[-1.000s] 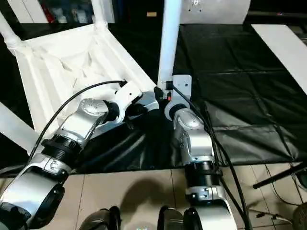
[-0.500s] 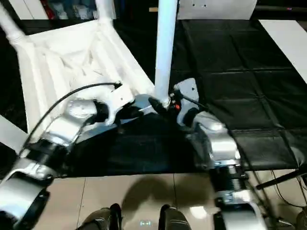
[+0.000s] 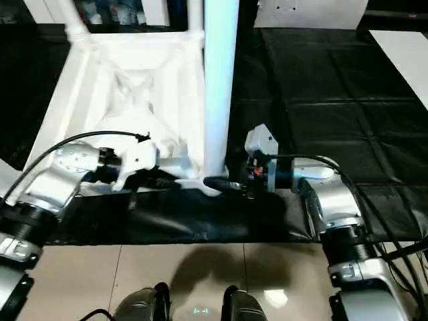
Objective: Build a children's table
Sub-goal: Rotate leg to tighten
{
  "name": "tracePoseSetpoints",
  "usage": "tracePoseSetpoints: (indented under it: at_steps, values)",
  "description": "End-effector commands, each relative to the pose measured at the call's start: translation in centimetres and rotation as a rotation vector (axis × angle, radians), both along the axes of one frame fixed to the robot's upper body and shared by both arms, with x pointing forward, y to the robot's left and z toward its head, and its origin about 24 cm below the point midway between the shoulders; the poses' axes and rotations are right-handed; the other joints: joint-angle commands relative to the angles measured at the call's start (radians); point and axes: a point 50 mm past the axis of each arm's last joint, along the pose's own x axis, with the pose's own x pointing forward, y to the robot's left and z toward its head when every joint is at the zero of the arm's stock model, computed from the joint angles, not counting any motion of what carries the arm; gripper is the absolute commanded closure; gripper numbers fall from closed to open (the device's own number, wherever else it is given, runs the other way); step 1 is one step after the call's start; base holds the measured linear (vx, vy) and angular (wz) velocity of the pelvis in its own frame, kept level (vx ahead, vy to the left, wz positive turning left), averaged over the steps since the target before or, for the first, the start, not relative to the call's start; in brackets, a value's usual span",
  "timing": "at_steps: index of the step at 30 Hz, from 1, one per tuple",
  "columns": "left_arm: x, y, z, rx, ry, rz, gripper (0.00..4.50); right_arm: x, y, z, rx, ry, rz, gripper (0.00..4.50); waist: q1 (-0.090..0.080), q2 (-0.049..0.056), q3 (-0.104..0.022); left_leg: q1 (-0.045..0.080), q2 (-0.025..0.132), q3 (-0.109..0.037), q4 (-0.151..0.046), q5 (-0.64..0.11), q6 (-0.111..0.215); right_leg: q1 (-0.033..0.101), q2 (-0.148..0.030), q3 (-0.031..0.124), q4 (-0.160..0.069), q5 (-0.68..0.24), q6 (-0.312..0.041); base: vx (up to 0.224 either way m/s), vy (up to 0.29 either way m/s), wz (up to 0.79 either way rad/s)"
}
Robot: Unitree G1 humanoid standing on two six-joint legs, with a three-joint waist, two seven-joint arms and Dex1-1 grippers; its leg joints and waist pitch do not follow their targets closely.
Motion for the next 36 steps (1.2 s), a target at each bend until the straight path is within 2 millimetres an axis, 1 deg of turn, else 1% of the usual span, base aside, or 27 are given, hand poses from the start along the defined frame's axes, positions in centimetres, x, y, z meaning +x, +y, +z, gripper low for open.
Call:
tracePoseSetpoints:
  at_steps: [1,2,3,6,8,9,11,13,16,17,19,23,25,26,27,28,29,30,31,32,33,34,35,36]
  values:
    - [-1.0,-0.4,-1.2,0.055,0.039,-0.095,4.50,-0.2,0.0,0.1,-0.012,0.007,0.063,1.21,-0.001,-0.012,-0.082,0.028,0.082,-0.028,-0.047,-0.053,0.169,0.055,-0.097,0.054,-0.042,-0.014,-0.304,0.000,0.000,0.00]
    - [-1.1,-0.4,-1.2,0.057,0.041,-0.103,4.50,-0.2,0.0,0.1,-0.011,0.011,0.070,1.33,0.000,-0.010,-0.081,0.028,0.083,-0.028,-0.048,-0.055,0.167,0.055,-0.097,0.054,-0.043,-0.022,-0.303,0.000,0.000,0.00]
    - [-1.2,-0.4,-1.2,0.060,0.044,-0.117,4.50,-0.1,0.1,0.1,-0.009,0.018,0.081,1.38,0.000,-0.011,-0.082,0.028,0.083,-0.028,-0.047,-0.057,0.163,0.054,-0.097,0.053,-0.042,-0.030,-0.302,0.000,0.000,0.00]
    - [-1.6,-0.5,-1.2,0.065,0.054,-0.156,4.50,0.1,0.2,0.3,-0.001,0.030,0.110,1.75,0.000,-0.012,-0.083,0.028,0.083,-0.028,-0.046,-0.050,0.162,0.055,-0.098,0.054,-0.041,-0.026,-0.307,0.000,0.000,0.00]
    - [-1.7,-0.5,-1.2,0.072,0.056,-0.171,4.50,0.2,0.3,0.4,0.003,0.034,0.129,1.85,0.001,-0.011,-0.087,0.028,0.083,-0.027,-0.042,-0.020,0.175,0.055,-0.094,0.053,-0.032,0.026,-0.315,0.000,0.000,0.00]
    - [-1.8,-0.5,-1.2,0.072,0.056,-0.172,4.50,0.1,0.4,0.4,0.002,0.036,0.140,1.85,0.001,-0.011,-0.086,0.028,0.083,-0.027,-0.042,-0.017,0.180,0.053,-0.095,0.053,-0.032,0.033,-0.316,0.000,0.000,0.00]
    - [-1.7,-0.5,-1.3,0.073,0.056,-0.171,4.50,0.0,0.5,0.4,0.001,0.040,0.160,2.09,0.003,-0.011,-0.087,0.027,0.083,-0.028,-0.040,-0.008,0.187,0.054,-0.095,0.052,-0.029,0.044,-0.318,0.000,0.000,0.00]
    - [-1.7,-0.5,-1.3,0.073,0.055,-0.169,4.50,0.0,0.6,0.4,0.004,0.044,0.169,2.29,0.003,-0.012,-0.088,0.026,0.082,-0.028,-0.039,-0.009,0.187,0.055,-0.094,0.052,-0.030,0.039,-0.317,0.000,0.000,0.00]
    - [-1.7,-0.6,-1.3,0.073,0.055,-0.166,4.50,-0.2,0.7,0.3,0.006,0.056,0.186,2.40,0.004,-0.013,-0.086,0.026,0.082,-0.028,-0.039,-0.017,0.184,0.054,-0.095,0.052,-0.032,0.021,-0.316,0.000,0.000,0.00]
    - [-1.7,-0.5,-1.3,0.074,0.056,-0.165,4.50,-0.2,0.7,0.3,0.007,0.060,0.191,2.51,0.004,-0.012,-0.086,0.026,0.082,-0.028,-0.039,-0.022,0.180,0.055,-0.095,0.052,-0.032,0.010,-0.314,0.000,0.000,0.00]
    - [-1.6,-0.5,-1.3,0.074,0.057,-0.163,4.50,-0.3,0.7,0.2,0.009,0.067,0.199,2.53,0.004,-0.013,-0.085,0.026,0.082,-0.028,-0.040,-0.030,0.174,0.054,-0.095,0.053,-0.034,-0.007,-0.311,0.000,0.000,0.00]
    - [-1.4,-0.6,-1.3,0.075,0.059,-0.134,4.50,-0.6,0.9,0.0,0.030,0.087,0.191,2.57,0.005,-0.012,-0.086,0.027,0.082,-0.028,-0.039,-0.026,0.175,0.054,-0.095,0.053,-0.032,0.001,-0.312,0.000,0.000,0.00]
    - [-0.9,-0.7,-1.2,0.069,0.064,-0.084,4.50,-0.6,1.3,-0.1,0.046,0.093,0.144,2.57,0.005,-0.011,-0.084,0.027,0.082,-0.027,-0.039,-0.024,0.175,0.052,-0.093,0.054,-0.033,0.002,-0.311,0.000,0.000,0.00]
    - [-0.5,-0.9,-1.1,0.058,0.063,-0.045,4.50,-0.5,1.7,-0.3,0.043,0.095,0.099,2.57,0.005,-0.011,-0.083,0.026,0.082,-0.027,-0.040,-0.031,0.170,0.051,-0.094,0.054,-0.036,-0.019,-0.308,0.000,0.000,0.00]
    - [-0.5,-0.9,-1.1,0.058,0.063,-0.045,4.50,-0.5,1.7,-0.3,0.043,0.095,0.099,2.57,0.007,-0.012,-0.083,0.028,0.081,-0.027,-0.040,-0.043,0.164,0.050,-0.095,0.054,-0.039,-0.039,-0.306,0.000,0.000,0.00]
    - [0.3,-1.5,-0.8,0.024,0.064,0.022,4.50,-0.1,2.4,-0.9,0.031,0.104,-0.008,2.57,0.005,-0.012,-0.078,0.026,0.081,-0.029,-0.044,-0.071,0.143,0.048,-0.096,0.055,-0.046,-0.096,-0.298,0.000,0.000,0.00]
    - [0.5,-1.8,-0.7,0.012,0.063,0.040,4.50,0.0,2.8,-1.1,0.030,0.109,-0.046,2.57,0.004,-0.013,-0.074,0.027,0.080,-0.029,-0.046,-0.097,0.128,0.046,-0.097,0.055,-0.052,-0.142,-0.292,0.000,0.000,0.00]
    - [0.7,-2.0,-0.6,0.001,0.062,0.057,4.50,0.1,3.0,-1.3,0.028,0.115,-0.082,2.57,0.001,-0.012,-0.073,0.025,0.078,-0.032,-0.048,-0.126,0.110,0.048,-0.100,0.055,-0.055,-0.191,-0.284,-0.052,-0.004,-0.02]
    - [1.3,-2.8,-0.2,-0.027,0.053,0.105,4.50,0.4,4.0,-1.9,0.022,0.113,-0.186,2.57,-0.005,-0.013,-0.064,0.030,0.075,-0.036,-0.056,-0.205,0.051,0.043,-0.102,0.057,-0.074,-0.357,-0.236,-0.063,-0.001,-0.06]
    - [1.6,-3.1,-0.1,-0.035,0.047,0.128,4.50,0.5,4.4,-2.0,0.021,0.109,-0.208,2.57,-0.012,-0.012,-0.057,0.027,0.072,-0.045,-0.062,-0.255,0.017,0.046,-0.108,0.055,-0.082,-0.471,-0.201,-0.063,-0.001,-0.06]
    - [1.6,-3.1,-0.1,-0.035,0.047,0.128,4.50,0.5,4.4,-2.0,0.021,0.109,-0.208,2.57,-0.014,-0.013,-0.056,0.030,0.073,-0.048,-0.064,-0.279,0.004,0.044,-0.109,0.055,-0.085,-0.512,-0.187,-0.061,0.008,-0.10]
    - [1.8,-3.4,-0.1,-0.047,0.044,0.154,4.50,0.7,4.7,-2.1,0.024,0.107,-0.242,2.58,-0.017,-0.012,-0.055,0.032,0.073,-0.050,-0.066,-0.297,-0.003,0.043,-0.110,0.055,-0.090,-0.543,-0.175,0.000,0.000,0.00]
    - [2.2,-4.2,0.0,-0.070,0.034,0.195,4.50,1.3,5.3,-2.4,0.033,0.127,-0.353,2.59,-0.023,-0.013,-0.054,0.036,0.074,-0.052,-0.067,-0.314,-0.012,0.040,-0.110,0.058,-0.095,-0.570,-0.160,0.000,0.000,0.00]
    - [2.6,-4.8,0.2,-0.088,0.024,0.237,4.50,1.6,5.7,-2.4,0.040,0.136,-0.417,2.59,-0.026,-0.014,-0.058,0.039,0.072,-0.053,-0.067,-0.316,-0.014,0.039,-0.111,0.058,-0.098,-0.576,-0.154,0.000,0.000,0.00]
